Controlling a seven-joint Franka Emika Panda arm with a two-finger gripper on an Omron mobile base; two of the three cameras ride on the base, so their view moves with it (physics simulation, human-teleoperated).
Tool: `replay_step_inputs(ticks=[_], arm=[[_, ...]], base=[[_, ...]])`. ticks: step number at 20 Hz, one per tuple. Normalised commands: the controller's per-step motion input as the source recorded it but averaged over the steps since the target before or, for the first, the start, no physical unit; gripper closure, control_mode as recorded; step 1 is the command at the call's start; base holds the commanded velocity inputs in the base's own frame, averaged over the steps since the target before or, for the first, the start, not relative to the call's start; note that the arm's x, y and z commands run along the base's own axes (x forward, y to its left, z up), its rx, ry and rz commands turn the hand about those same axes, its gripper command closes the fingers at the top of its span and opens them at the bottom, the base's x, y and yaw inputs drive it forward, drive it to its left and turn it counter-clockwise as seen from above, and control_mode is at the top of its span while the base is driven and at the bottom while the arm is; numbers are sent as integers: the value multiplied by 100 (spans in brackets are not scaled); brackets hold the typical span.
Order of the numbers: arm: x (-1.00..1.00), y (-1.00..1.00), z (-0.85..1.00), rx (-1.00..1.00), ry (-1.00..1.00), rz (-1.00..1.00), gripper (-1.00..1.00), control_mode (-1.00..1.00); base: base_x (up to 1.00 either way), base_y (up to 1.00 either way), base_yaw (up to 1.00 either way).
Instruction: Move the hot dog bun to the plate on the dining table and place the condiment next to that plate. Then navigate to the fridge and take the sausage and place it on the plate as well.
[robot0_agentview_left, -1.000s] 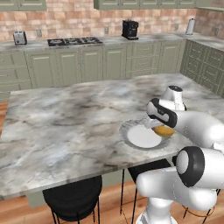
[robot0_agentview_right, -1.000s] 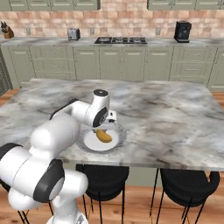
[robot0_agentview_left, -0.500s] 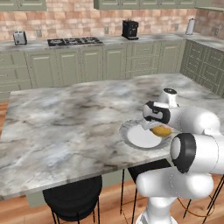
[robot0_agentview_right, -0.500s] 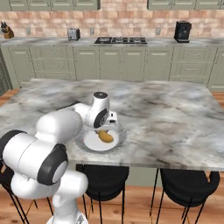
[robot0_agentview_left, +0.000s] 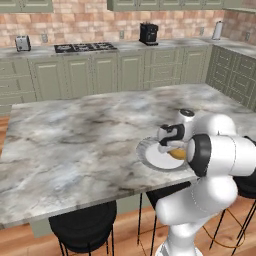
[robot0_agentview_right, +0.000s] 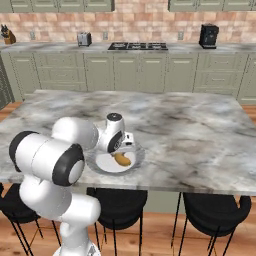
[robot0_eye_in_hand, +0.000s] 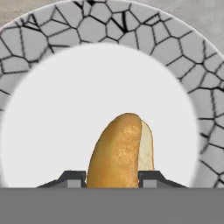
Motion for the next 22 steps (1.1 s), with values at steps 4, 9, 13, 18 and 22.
replay_step_inputs(ticks=[4, 9, 13, 18, 22], arm=[[53, -7, -18, 0, 0, 3, 100, -100], [11, -21, 0, 0, 0, 2, -100, -100], [-4, -5, 8, -5, -2, 0, -100, -100], [-3, 0, 46, -8, -4, 0, -100, -100], [-63, 12, 100, -15, -21, 0, -100, -100]], base=[[0, 0, 0], [0, 0, 0], [0, 0, 0], [0, 0, 0], [0, 0, 0]])
